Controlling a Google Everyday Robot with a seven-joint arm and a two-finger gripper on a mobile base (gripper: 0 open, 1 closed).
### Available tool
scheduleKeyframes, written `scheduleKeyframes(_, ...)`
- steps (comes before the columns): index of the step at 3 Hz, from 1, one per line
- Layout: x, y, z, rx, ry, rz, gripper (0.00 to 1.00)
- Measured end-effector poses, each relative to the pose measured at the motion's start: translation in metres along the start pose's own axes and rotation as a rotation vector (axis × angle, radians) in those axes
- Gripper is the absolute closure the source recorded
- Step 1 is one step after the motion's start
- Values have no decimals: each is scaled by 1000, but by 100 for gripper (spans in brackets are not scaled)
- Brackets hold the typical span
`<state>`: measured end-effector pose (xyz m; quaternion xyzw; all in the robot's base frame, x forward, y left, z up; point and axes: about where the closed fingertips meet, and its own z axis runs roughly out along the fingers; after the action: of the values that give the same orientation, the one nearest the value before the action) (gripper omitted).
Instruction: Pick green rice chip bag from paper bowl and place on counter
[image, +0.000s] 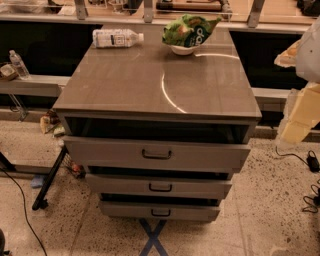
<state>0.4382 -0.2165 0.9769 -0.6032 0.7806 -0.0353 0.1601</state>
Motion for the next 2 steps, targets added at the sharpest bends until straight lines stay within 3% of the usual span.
scheduleKeyframes(1, 0, 0, 0, 0, 0, 0, 0)
scheduleKeyframes(2, -5, -25, 0, 70, -55, 30, 0)
